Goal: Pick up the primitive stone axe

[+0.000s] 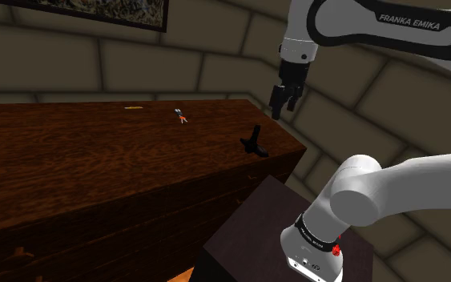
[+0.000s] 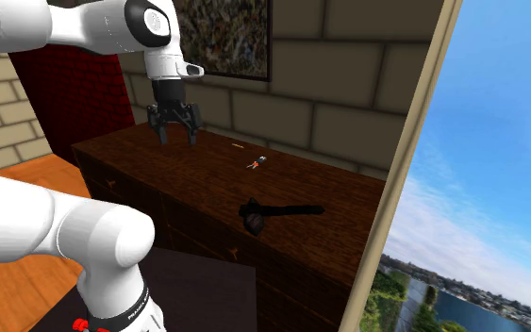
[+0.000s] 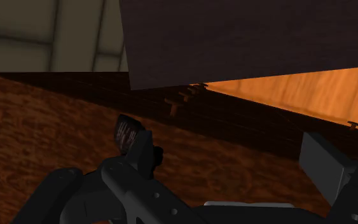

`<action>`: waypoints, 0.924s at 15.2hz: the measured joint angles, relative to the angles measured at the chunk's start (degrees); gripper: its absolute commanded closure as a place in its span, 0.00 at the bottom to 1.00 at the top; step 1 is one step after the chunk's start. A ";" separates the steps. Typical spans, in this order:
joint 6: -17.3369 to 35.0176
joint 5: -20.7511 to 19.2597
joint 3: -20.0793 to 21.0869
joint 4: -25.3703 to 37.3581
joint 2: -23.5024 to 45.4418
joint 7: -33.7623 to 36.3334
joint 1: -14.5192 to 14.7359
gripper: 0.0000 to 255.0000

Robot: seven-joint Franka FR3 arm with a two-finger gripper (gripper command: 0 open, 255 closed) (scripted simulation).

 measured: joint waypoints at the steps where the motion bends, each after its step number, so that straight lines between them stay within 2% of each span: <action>1: 0.00 0.00 0.00 0.00 0.00 0.00 0.00 0.00; 8: 9.84 0.20 -2.63 -0.35 9.67 6.81 -4.45 0.00; 14: 19.27 0.95 -5.78 1.70 21.03 12.90 -8.38 0.00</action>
